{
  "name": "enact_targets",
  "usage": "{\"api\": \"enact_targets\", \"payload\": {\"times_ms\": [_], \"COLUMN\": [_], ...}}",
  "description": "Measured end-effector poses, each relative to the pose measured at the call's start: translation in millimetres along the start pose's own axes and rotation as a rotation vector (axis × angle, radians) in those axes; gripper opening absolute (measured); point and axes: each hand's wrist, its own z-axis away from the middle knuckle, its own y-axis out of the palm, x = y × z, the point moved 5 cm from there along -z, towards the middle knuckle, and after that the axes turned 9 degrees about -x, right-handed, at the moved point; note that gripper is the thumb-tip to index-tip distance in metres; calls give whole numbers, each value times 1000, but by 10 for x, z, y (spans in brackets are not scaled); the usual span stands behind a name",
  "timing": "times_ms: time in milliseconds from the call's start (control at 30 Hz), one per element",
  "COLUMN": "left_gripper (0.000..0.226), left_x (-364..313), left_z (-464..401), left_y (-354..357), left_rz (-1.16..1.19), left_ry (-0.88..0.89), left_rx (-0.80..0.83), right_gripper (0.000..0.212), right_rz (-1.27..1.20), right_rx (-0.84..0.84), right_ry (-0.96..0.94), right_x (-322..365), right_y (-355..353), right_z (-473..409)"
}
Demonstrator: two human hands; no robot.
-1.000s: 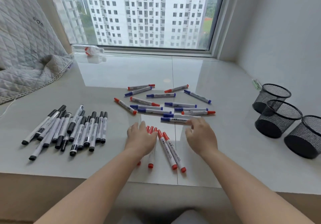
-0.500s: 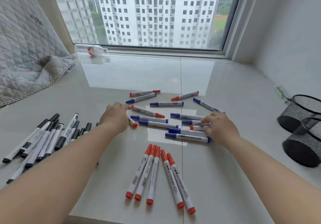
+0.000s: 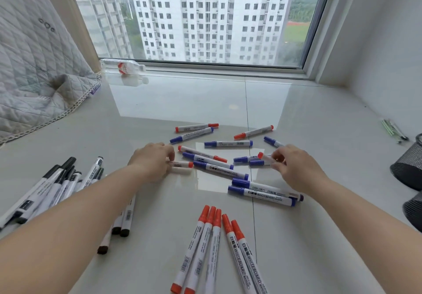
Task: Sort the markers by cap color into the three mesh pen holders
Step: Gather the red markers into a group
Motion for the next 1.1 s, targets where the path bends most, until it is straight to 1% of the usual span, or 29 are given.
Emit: {"api": "enact_targets", "payload": {"times_ms": [133, 233, 300, 367, 433, 500, 600, 700, 767, 833, 900, 1000, 1100], "left_gripper": [9, 7, 9, 14, 23, 31, 35, 41, 37, 33, 31, 26, 25], "left_x": [29, 49, 38, -3, -52, -98, -170, -214, -228, -213, -194, -187, -190], "left_z": [-16, -71, -127, -188, -261, -340, -459, -539, -591, -654, -687, -711, -718], "left_y": [-31, -65, -64, -38, 2, 71, 235, 294, 304, 337, 368, 397, 384], "left_rz": [152, 277, 408, 504, 506, 505, 489, 458, 435, 423, 427, 440, 485], "left_ry": [-40, -96, -211, -371, -483, -560, -600, -655, -674, -686, -705, -708, -718], "left_rx": [14, 16, -18, -63, -87, -67, 13, 2, 4, 18, 29, 59, 84], "right_gripper": [11, 9, 13, 16, 14, 13, 17, 15, 12, 15, 17, 20, 16], "right_rz": [-144, -189, -191, -190, -130, -48, 49, 119, 126, 73, 71, 126, 191], "right_rx": [-74, -96, -96, -78, -60, -59, -49, -16, 16, 71, 114, 79, 48], "right_ry": [26, 56, 106, 163, 160, 109, 40, 7, 9, 31, 12, -18, -63], "right_x": [93, 123, 103, 77, 80, 107, 145, 139, 122, 99, 100, 115, 144], "right_y": [-16, 31, 67, 92, 117, 118, 119, 185, 258, 358, 473, 538, 530], "right_z": [-128, -208, -292, -399, -521, -673, -885, -1071, -1169, -1226, -1240, -1253, -1271]}}
